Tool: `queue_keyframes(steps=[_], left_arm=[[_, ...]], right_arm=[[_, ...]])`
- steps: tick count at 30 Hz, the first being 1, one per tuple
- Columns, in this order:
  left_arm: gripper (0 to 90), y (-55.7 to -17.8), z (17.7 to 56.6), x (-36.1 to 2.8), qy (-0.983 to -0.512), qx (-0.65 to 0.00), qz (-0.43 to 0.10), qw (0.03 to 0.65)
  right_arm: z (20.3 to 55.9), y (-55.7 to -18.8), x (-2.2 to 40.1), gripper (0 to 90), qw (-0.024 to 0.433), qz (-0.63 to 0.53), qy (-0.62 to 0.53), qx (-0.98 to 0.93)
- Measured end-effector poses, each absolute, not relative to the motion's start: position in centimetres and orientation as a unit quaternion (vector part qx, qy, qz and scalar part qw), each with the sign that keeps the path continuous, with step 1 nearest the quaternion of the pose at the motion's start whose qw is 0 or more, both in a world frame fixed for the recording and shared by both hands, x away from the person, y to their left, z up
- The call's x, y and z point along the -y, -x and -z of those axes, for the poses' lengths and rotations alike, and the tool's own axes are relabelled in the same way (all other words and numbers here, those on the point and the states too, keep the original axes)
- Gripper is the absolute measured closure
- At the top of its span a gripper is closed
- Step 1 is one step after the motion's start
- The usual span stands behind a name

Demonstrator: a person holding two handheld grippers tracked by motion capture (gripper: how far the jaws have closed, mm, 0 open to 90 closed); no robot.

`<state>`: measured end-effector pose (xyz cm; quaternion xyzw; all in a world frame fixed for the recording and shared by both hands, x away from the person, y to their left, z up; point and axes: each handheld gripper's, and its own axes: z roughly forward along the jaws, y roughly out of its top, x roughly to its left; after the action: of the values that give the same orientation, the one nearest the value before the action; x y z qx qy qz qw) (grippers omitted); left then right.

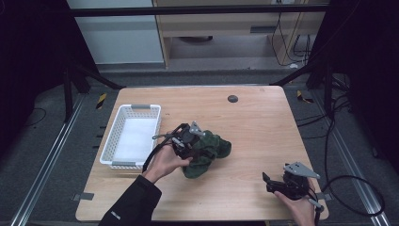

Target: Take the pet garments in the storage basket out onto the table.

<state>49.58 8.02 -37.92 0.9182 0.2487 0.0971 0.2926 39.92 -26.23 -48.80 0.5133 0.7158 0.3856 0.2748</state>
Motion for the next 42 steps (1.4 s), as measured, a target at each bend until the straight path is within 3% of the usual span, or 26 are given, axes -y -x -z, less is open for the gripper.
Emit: queue_keyframes(steps=[14, 24, 42], left_arm=[[71.0, -49.7, 40.8, -6.9, -0.924, -0.246, -0.088, 0.281], [61.9, -49.7, 41.9, -6.7, -0.930, -0.239, -0.082, 0.265], [26.1, -49.0, 41.9, -7.7, -0.924, -0.239, -0.095, 0.283]], right_arm=[[48.9, -39.9, 26.2, 7.0, 0.274, -0.384, -0.513, -0.717], [48.9, -39.9, 26.2, 6.9, 0.271, -0.383, -0.512, -0.719], [49.0, -40.0, 26.2, 6.3, 0.270, -0.381, -0.511, -0.722]])
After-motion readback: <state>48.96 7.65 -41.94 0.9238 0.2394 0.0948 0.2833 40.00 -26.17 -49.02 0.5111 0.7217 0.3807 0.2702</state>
